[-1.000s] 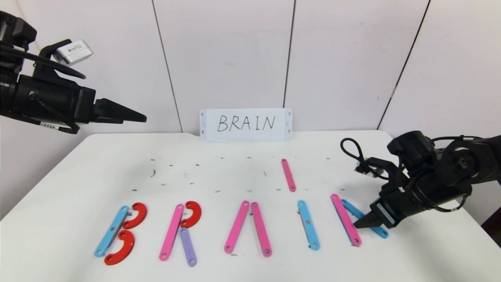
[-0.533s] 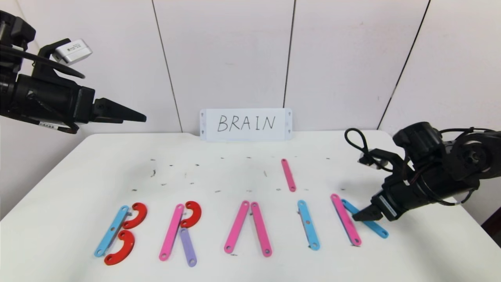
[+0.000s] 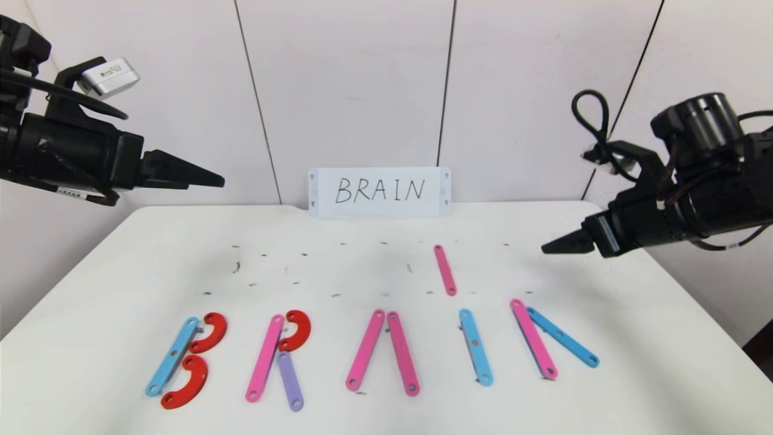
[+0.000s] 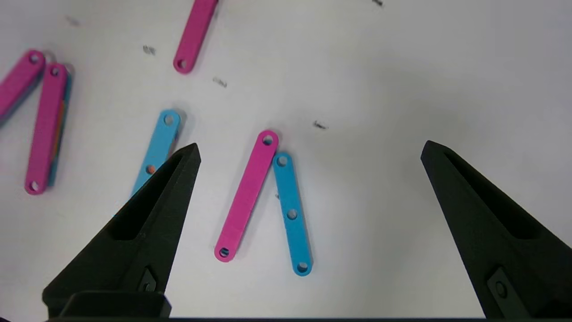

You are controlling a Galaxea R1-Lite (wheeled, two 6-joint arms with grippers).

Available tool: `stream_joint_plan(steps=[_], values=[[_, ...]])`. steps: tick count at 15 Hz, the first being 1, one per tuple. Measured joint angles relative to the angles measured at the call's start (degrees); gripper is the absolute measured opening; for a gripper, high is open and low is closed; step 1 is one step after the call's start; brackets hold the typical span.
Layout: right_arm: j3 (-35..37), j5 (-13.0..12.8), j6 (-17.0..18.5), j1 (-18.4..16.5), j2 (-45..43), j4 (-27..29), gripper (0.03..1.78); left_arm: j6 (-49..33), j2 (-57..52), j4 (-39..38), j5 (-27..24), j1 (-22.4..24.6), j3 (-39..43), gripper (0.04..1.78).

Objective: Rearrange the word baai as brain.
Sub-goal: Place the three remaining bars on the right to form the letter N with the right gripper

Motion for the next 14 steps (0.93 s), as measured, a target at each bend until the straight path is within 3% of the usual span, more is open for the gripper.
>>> stream_joint_plan(steps=[3, 6, 14], values=[[-9.2, 0.0, 5.3, 0.9, 0.4, 3.5, 1.73, 0.0, 0.0, 0.0, 0.0, -0.1, 0.0, 1.74], [-16.1, -1.4, 9.6, 4.3, 2.3, 3.8, 1.73, 0.0, 0.0, 0.0, 0.1, -0.1, 0.0, 1.74], [-32.6, -15.8, 21.1, 17.1, 17.7, 3.8, 1.73, 0.1, 0.2, -0.1, 0.1, -0.1, 0.0, 1.74]])
